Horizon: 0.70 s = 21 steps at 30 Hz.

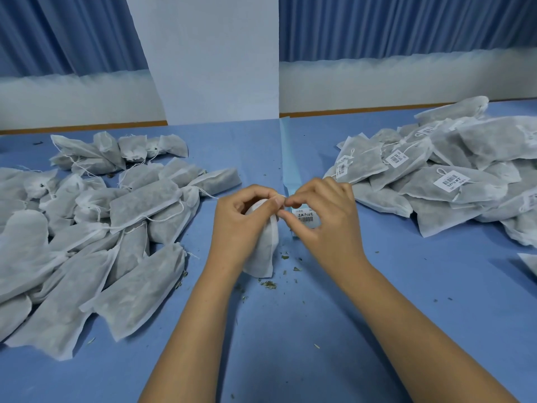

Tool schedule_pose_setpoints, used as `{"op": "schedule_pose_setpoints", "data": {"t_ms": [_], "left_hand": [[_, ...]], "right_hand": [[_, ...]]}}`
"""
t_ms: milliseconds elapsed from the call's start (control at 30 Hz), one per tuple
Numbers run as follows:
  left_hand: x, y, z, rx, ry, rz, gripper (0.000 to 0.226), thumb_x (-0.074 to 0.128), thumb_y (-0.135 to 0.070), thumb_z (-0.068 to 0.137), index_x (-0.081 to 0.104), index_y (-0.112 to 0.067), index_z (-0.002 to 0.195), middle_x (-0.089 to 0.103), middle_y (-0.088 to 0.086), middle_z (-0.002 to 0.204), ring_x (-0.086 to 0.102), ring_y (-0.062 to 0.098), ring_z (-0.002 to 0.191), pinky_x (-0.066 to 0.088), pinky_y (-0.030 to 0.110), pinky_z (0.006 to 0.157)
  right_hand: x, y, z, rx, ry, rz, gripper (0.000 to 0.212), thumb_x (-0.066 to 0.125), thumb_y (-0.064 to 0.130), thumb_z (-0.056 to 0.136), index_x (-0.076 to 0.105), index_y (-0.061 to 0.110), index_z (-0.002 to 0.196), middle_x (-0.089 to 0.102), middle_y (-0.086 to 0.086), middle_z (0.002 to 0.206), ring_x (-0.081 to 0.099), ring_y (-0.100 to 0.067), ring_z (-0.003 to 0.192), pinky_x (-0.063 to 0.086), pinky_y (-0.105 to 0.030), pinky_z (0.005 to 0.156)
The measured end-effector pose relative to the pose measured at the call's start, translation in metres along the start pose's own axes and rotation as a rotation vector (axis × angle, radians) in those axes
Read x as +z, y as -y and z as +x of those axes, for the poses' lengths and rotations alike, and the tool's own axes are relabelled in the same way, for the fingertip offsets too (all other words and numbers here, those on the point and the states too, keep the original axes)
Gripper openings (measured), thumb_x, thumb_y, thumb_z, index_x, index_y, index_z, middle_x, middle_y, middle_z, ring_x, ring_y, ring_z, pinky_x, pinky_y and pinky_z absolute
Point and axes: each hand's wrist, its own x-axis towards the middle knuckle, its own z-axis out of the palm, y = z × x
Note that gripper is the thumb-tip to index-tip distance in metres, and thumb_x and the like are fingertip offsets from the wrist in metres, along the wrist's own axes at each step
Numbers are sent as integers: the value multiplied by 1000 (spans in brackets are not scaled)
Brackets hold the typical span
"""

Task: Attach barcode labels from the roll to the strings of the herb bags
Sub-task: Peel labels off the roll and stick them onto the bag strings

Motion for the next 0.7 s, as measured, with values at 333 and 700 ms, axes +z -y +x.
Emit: {"op": "schedule_pose_setpoints", "data": {"t_ms": [333,700], "left_hand": [[-13,-2,5,-8,-23,50,23,72,-8,83,73,-24,67,66,-9,70,58,1,68,42,10,68],[-31,3,7,-403,362,186,11,77,-36,75,75,-27,82,73,-9,78,64,2,70,47,13,66]], "right_hand": [[-16,-7,10,448,19,523,13,61,8,86,60,14,75,57,7,77,49,-4,73,36,-23,77],[-29,-33,19,777,-245,598,19,59,3,90,61,15,76,56,19,59,48,4,60,37,-9,65]]}}
